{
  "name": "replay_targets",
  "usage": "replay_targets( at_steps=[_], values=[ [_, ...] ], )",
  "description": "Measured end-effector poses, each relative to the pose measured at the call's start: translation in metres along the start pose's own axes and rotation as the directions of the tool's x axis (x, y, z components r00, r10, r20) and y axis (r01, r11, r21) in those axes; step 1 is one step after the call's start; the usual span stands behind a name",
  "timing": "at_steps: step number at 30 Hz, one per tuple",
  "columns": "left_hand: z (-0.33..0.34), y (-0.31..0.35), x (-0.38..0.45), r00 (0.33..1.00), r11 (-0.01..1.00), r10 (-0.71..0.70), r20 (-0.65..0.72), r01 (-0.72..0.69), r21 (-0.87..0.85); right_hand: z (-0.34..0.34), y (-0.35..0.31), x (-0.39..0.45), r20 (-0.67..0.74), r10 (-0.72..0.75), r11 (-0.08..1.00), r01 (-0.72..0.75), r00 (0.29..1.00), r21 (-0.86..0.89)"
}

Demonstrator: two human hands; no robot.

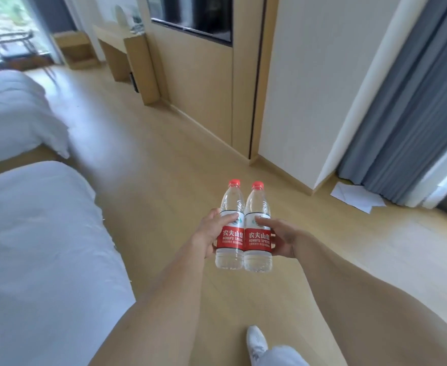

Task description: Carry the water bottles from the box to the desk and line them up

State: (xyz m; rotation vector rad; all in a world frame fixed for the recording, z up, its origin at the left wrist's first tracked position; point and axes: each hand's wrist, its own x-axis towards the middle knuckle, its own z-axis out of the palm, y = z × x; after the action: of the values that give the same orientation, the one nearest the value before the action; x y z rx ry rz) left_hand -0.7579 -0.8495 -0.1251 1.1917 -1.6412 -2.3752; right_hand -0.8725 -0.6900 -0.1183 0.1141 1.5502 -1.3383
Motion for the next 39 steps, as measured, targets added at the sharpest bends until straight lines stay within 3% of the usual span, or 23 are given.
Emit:
replay_targets(
  at_steps=[16, 31, 39],
  values=[
    [-0.081, 0.114, 0.127, 0.951, 0.994, 0.008, -0.310, -0.041, -0.102, 0.080, -0.168, 0.165, 0.261, 0.065, 0.964, 0.007, 0.963, -0.267],
    [-0.267, 0.258, 0.291, 0.970, 0.995, 0.041, -0.238, -0.061, -0.080, 0.250, -0.317, 0.340, 0.203, 0.039, 0.953, 0.025, 0.978, -0.301],
    [-0.337, 0.312, 0.355, 0.961, 0.991, 0.032, -0.274, -0.067, -0.118, 0.319, -0.378, 0.416, 0.228, 0.048, 0.932, 0.039, 0.972, -0.361]
  ],
)
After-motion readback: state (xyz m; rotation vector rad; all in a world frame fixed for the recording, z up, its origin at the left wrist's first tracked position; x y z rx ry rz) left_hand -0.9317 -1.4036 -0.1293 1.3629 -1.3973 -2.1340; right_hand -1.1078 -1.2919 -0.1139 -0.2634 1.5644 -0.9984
